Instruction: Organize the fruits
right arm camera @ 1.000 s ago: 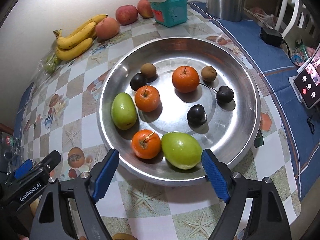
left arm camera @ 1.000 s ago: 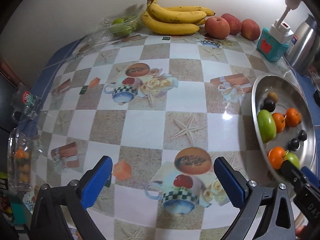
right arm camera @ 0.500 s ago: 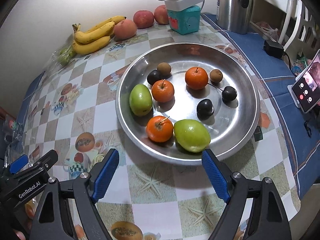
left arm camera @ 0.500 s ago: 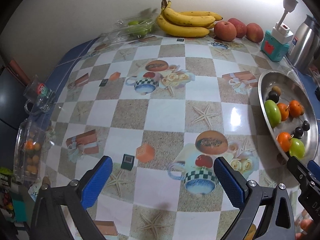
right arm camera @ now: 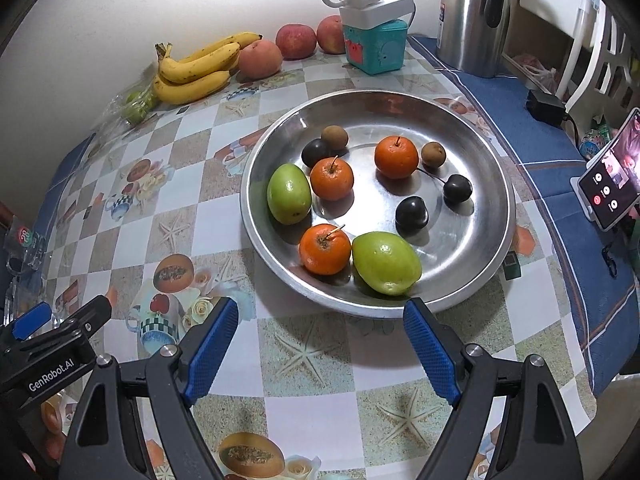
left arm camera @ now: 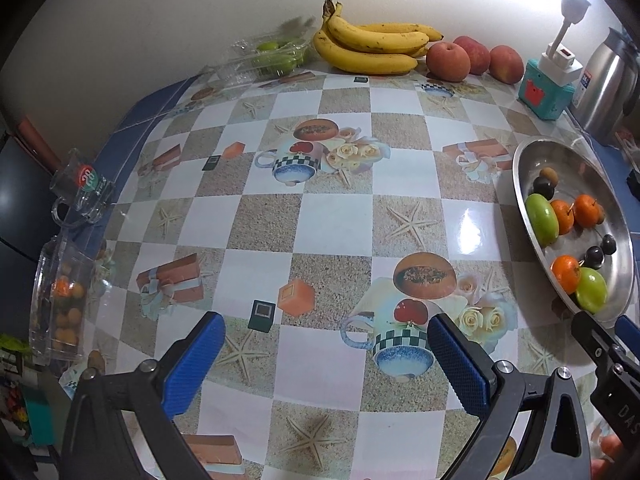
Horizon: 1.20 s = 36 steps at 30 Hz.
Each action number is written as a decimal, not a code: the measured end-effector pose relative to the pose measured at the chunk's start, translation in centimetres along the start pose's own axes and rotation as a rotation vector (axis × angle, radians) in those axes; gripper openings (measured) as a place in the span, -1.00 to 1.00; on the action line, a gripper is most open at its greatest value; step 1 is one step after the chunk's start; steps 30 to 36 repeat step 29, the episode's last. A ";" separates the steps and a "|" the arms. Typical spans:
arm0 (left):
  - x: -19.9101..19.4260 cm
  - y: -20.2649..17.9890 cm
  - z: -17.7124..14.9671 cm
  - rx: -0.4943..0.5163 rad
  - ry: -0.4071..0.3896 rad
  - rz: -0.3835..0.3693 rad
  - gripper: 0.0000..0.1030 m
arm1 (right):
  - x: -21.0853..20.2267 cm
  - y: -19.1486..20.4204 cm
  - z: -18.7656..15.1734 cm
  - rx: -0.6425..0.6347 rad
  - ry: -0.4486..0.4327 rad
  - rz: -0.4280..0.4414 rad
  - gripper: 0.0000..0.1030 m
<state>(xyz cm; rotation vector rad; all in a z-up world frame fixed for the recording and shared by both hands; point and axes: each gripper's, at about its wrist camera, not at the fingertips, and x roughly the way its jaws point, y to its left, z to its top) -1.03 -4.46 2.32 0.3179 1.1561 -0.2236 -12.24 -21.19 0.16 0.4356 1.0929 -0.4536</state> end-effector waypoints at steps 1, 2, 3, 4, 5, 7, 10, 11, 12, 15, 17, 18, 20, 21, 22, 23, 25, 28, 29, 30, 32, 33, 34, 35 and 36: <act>0.1 0.0 0.0 0.004 0.003 0.005 0.99 | 0.0 0.0 0.0 0.000 0.001 -0.001 0.66; 0.1 0.0 0.0 0.006 0.005 0.008 0.99 | 0.1 0.0 0.1 0.000 0.003 -0.002 0.66; 0.2 -0.1 0.0 0.007 0.007 0.010 0.99 | 0.1 0.0 0.1 -0.001 0.004 -0.003 0.66; 0.2 -0.1 0.0 0.006 0.011 0.013 0.99 | 0.2 0.0 0.1 -0.002 0.006 -0.003 0.66; 0.3 0.0 0.0 0.006 0.013 0.016 0.99 | 0.2 0.0 0.1 -0.004 0.006 -0.004 0.66; 0.4 0.0 0.1 0.007 0.016 0.020 0.99 | 0.2 0.1 0.2 -0.006 0.005 -0.005 0.66; 0.4 0.1 0.0 0.005 0.019 0.015 0.99 | 0.3 0.2 0.2 -0.006 0.004 -0.004 0.66; 0.4 0.1 0.0 0.005 0.019 0.012 0.99 | 0.2 0.2 0.2 -0.007 0.004 -0.004 0.66; 0.4 0.1 0.1 0.005 0.020 0.009 0.99 | 0.2 0.2 0.2 -0.007 0.004 -0.005 0.66; 0.4 0.1 0.1 0.006 0.019 0.005 0.99 | 0.3 0.2 0.2 -0.008 0.004 -0.004 0.66; 0.3 0.1 0.1 0.006 0.018 0.003 0.99 | 0.3 0.2 0.3 -0.007 0.004 -0.003 0.66; 0.3 0.1 0.1 0.005 0.018 0.003 0.99 | 0.3 0.2 0.3 -0.007 0.004 -0.002 0.66; 0.3 0.1 0.1 0.005 0.018 0.003 0.99 | 0.3 0.2 0.3 -0.008 0.005 0.000 0.66; 0.3 0.1 0.1 0.005 0.018 0.002 0.99 | 0.3 0.2 0.3 -0.008 0.005 0.000 0.66; 0.3 0.1 0.1 0.006 0.019 0.002 0.99 | 0.3 0.2 0.3 -0.009 0.003 0.001 0.66; 0.3 0.1 0.1 0.006 0.019 0.001 0.99 | 0.3 0.3 0.4 -0.009 0.002 0.002 0.66; 0.2 0.1 0.1 0.005 0.015 -0.007 0.99 | 0.4 0.3 0.4 -0.009 0.001 0.003 0.66; -0.3 0.2 0.1 -0.001 -0.016 -0.013 0.99 | 0.3 0.3 0.4 -0.008 0.001 0.003 0.66; -0.4 0.3 0.2 -0.002 -0.020 -0.016 0.99 | 0.3 0.3 0.4 -0.008 0.000 0.003 0.66; -0.4 0.3 0.2 -0.002 -0.020 -0.016 0.99 | 0.3 0.3 0.4 -0.008 0.000 0.003 0.66; -0.4 0.3 0.2 -0.002 -0.020 -0.016 0.99 | 0.3 0.3 0.4 -0.008 0.000 0.003 0.66; -0.4 0.3 0.2 -0.002 -0.020 -0.016 0.99 | 0.3 0.3 0.4 -0.008 0.000 0.003 0.66; -0.4 0.3 0.2 -0.002 -0.020 -0.016 0.99 | 0.3 0.3 0.4 -0.008 0.000 0.003 0.66; -0.4 0.3 0.2 -0.002 -0.020 -0.016 0.99 | 0.3 0.3 0.4 -0.008 0.000 0.003 0.66; -0.4 0.3 0.2 -0.002 -0.020 -0.016 0.99 | 0.3 0.3 0.4 -0.008 0.000 0.003 0.66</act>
